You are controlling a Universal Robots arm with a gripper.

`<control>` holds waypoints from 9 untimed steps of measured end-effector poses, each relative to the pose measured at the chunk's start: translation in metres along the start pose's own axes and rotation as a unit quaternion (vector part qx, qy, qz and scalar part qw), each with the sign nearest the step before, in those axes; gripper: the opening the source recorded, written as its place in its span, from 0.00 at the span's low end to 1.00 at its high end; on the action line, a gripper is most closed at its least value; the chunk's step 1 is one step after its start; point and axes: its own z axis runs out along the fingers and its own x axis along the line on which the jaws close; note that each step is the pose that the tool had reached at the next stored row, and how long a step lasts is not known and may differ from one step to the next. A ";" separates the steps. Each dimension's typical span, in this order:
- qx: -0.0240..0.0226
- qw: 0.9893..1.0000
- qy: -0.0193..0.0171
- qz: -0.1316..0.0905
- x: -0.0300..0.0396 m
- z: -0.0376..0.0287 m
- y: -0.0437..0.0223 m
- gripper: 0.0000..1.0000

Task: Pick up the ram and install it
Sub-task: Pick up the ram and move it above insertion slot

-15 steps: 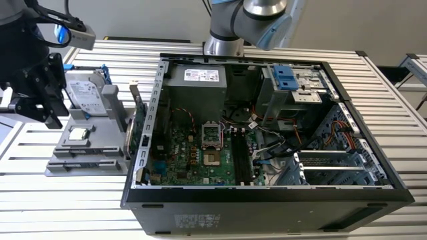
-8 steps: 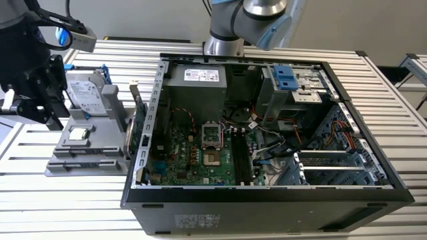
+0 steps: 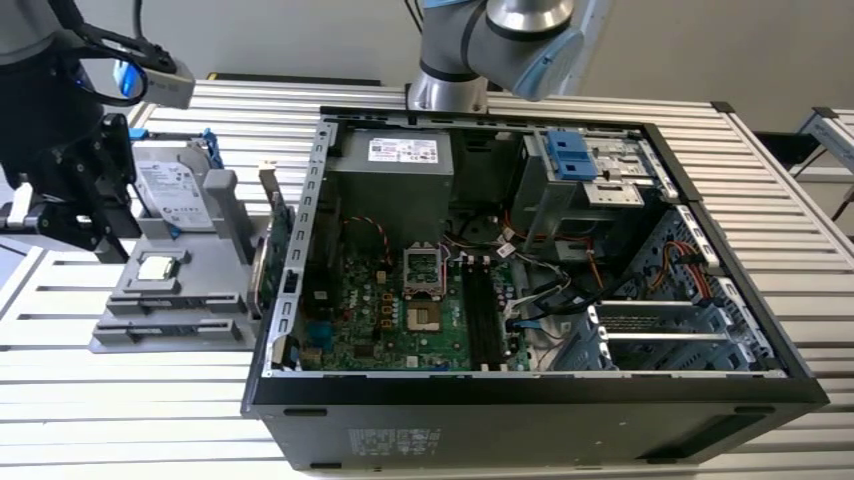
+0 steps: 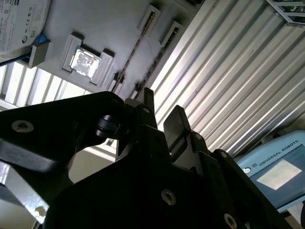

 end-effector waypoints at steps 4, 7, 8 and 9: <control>0.000 1.000 0.000 0.000 0.0000 0.0019 0.0000 1.00; 0.000 1.000 0.000 0.000 -0.0001 0.0035 0.0000 1.00; 0.000 1.000 0.000 0.000 -0.0001 0.0041 0.0000 1.00; 0.000 1.000 0.000 0.000 -0.0001 0.0046 0.0000 1.00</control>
